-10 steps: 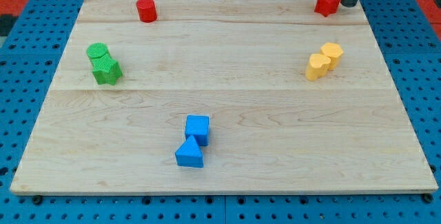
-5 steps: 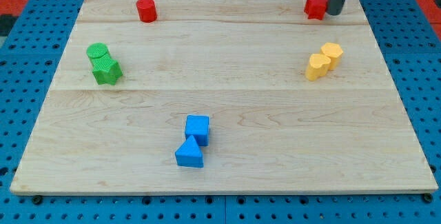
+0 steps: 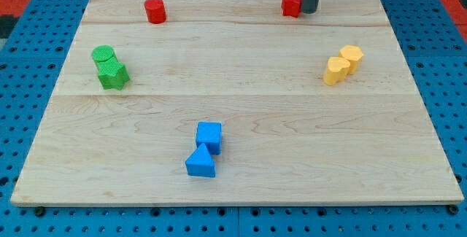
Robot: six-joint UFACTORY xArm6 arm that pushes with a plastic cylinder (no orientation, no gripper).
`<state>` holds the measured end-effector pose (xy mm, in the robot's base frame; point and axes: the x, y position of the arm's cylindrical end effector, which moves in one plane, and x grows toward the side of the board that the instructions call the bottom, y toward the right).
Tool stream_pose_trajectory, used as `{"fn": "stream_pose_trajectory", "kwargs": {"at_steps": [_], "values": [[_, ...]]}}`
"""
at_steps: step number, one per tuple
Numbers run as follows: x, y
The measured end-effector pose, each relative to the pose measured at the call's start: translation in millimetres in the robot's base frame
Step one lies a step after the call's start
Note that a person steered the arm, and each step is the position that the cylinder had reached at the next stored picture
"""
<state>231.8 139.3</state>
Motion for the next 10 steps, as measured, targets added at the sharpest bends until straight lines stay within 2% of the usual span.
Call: {"fn": "stream_pose_trajectory", "kwargs": {"at_steps": [1, 2, 4, 5, 6, 8, 10], "values": [[-4.9, 29.1], [-36.0, 35.6], [18.9, -16.4], [10.1, -18.4], [23.6, 22.7], [-0.5, -44.3], [-40.2, -40.7]]}}
